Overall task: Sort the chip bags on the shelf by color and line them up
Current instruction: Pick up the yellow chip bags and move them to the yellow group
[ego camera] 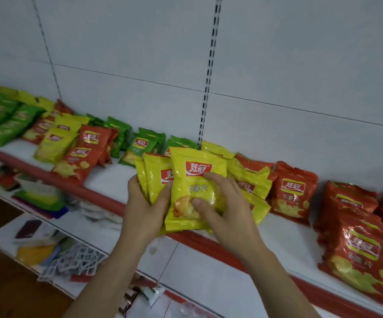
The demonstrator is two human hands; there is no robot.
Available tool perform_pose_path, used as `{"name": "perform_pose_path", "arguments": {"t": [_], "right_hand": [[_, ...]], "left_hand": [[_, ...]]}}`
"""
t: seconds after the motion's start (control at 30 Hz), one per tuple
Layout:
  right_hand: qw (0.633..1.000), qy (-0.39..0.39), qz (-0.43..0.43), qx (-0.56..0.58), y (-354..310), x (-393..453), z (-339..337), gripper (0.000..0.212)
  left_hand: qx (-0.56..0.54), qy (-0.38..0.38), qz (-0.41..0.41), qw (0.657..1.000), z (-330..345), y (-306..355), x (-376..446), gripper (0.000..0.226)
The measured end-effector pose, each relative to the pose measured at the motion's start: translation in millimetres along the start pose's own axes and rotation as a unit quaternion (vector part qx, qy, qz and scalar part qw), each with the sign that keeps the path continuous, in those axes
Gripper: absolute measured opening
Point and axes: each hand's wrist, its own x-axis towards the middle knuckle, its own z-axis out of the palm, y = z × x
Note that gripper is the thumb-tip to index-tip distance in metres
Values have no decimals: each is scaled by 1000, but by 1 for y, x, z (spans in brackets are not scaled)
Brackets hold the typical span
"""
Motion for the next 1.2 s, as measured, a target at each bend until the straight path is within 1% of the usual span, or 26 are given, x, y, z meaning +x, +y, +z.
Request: {"name": "perform_pose_path", "arguments": {"t": [0.03, 0.1, 0.13, 0.23, 0.33, 0.4, 0.47, 0.53, 0.6, 0.73, 0.8, 0.93, 1.0, 1.2], "right_hand": [[1000, -5, -3, 8, -10, 0, 15, 52], [1000, -16, -6, 24, -33, 0, 47, 52], [999, -23, -7, 31, -43, 0, 63, 52], [997, -44, -15, 60, -72, -6, 110, 52], [995, -53, -19, 77, -94, -9, 152, 53], [994, -61, -24, 83, -106, -5, 173, 58], [993, -71, -30, 85, -115, 4, 193, 60], [992, -81, -39, 83, -121, 15, 211, 60], [992, -89, -51, 78, -124, 27, 232, 60], [989, -110, -59, 77, -122, 55, 277, 61], [988, -114, -65, 83, -121, 76, 300, 62], [984, -121, -76, 102, -125, 125, 344, 62], [982, -130, -79, 115, -129, 148, 365, 62], [968, -181, -118, 129, -150, 196, 436, 61]], "left_hand": [[1, 6, 4, 1000, -17, -1, 2, 62], [7, 15, 6, 1000, -54, -7, 5, 51], [3, 18, 1, 1000, -73, -9, 7, 50], [-14, 26, -21, 999, -126, -13, 9, 62], [-35, 36, -45, 998, -171, -20, 13, 64], [-31, 43, -54, 997, -196, -24, 18, 67], [-12, 48, -47, 998, -217, -28, 26, 68], [-13, 58, -35, 998, -234, -34, 37, 65], [-13, 82, -29, 996, -249, -45, 51, 56], [-10, 126, -35, 991, -273, -61, 84, 42], [-3, 140, -38, 989, -286, -66, 107, 39], [19, 167, -32, 985, -312, -68, 158, 48], [31, 175, -30, 984, -327, -69, 183, 46], [59, 253, -39, 965, -378, -85, 232, 63]]}}
